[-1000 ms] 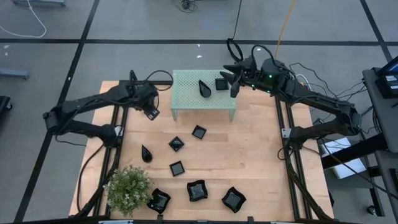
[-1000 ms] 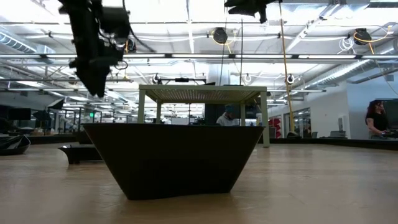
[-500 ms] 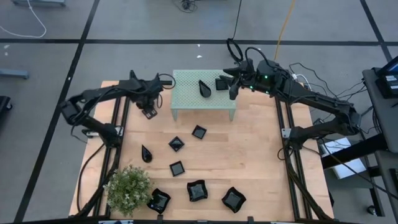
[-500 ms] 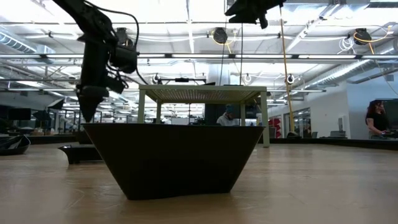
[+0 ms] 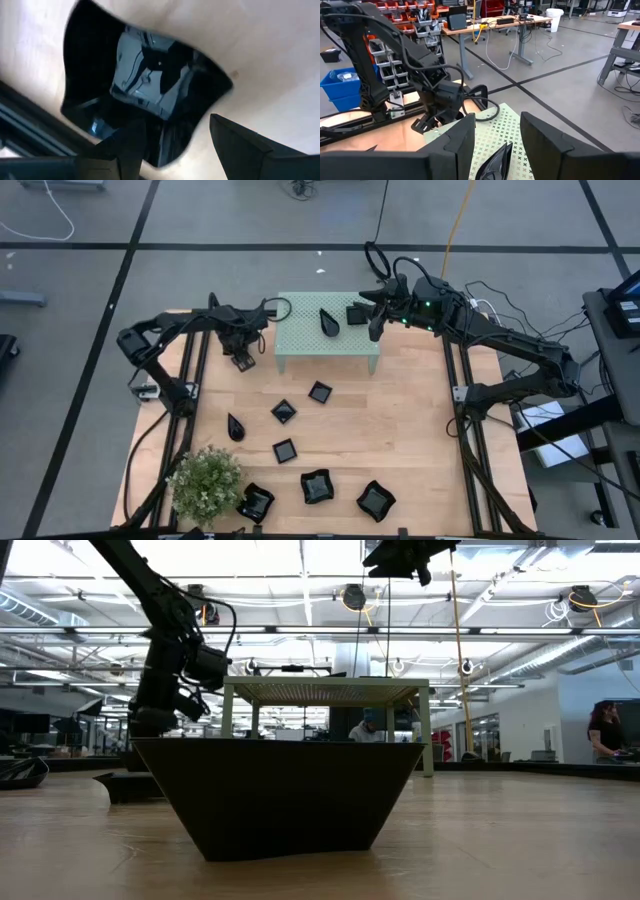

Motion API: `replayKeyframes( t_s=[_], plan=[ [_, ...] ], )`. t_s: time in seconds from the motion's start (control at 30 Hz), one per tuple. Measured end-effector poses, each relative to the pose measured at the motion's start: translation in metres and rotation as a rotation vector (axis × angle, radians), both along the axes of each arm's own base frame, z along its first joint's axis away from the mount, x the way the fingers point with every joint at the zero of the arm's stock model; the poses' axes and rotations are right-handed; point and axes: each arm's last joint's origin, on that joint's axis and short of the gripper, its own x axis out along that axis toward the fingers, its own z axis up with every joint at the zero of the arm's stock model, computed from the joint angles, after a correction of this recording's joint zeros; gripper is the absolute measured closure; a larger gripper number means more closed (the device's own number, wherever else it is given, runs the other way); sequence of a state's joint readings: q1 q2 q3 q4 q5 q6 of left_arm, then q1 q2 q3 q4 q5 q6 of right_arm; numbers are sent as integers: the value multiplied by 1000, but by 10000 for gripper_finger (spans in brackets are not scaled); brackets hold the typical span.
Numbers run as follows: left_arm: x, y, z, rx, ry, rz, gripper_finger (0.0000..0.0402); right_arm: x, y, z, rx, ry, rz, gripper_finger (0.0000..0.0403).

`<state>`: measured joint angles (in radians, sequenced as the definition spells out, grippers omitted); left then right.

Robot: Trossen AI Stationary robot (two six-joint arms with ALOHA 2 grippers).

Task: Pick & Place Mini shaped plates
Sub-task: Put the black distorted square plate on the shelf

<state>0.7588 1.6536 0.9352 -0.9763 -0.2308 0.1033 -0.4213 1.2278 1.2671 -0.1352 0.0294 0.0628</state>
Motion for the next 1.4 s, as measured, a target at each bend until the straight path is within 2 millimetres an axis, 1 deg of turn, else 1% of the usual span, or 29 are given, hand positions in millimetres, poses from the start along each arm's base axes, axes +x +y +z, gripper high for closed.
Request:
replayKeyframes(
  t_s=[0.1, 0.17, 0.27, 0.37, 0.4, 0.43, 0.5, 0.6, 0.7, 0.8, 0.9, 1.0, 1.1, 1.17, 1.23, 1.33, 1.4],
  plan=[
    [-1, 4, -4, 3, 1, 13, 197, 0, 0, -1, 2, 5, -3, 259],
    [-2, 6, -5, 3, 4, 21, 224, 0, 0, -1, 3, 8, -3, 259],
    [-4, 7, -5, 0, 8, 31, 287, 0, 0, -1, 3, 8, -3, 259],
    [-5, 7, -5, -2, 12, 44, 365, 0, 0, -1, 4, 12, -3, 259],
    [-5, 7, -5, -7, 18, 48, 382, 0, 0, -1, 4, 12, -3, 259],
    [-6, 6, -4, -14, 21, 53, 390, 0, 0, -1, 4, 12, -3, 259],
    [-8, 3, 0, -23, 23, 56, 388, 0, 0, -1, 4, 12, -3, 259],
    [-11, -4, 13, -16, 13, 55, 389, 0, 0, -1, 4, 12, -3, 259],
    [-17, -11, 30, 11, -21, 76, 397, 0, 0, -1, 4, 13, -3, 259],
    [-26, -21, 52, 61, -75, 104, 392, 0, 0, -2, 6, 19, -3, 259],
    [-33, -35, 74, 122, -156, 93, 396, -1, 0, -3, -12, 36, 1, 259],
    [-37, -53, 95, 182, -251, 18, 394, 0, 0, -3, -28, 46, 5, 259],
    [-36, -72, 115, 267, -327, -63, 390, 0, 0, -3, -39, 50, 7, 259],
    [-33, -82, 129, 332, -390, -110, 395, -1, 0, -3, -39, 50, 6, 259],
    [-24, -89, 144, 398, -493, -157, 397, -1, -1, -3, -39, 50, 3, 259],
    [-2, -98, 167, 472, -672, -234, 391, -1, -2, -3, -42, 51, -1, 259],
    [16, -99, 180, 507, -785, -243, 390, -2, -3, -2, -43, 49, -1, 259]
  ],
)
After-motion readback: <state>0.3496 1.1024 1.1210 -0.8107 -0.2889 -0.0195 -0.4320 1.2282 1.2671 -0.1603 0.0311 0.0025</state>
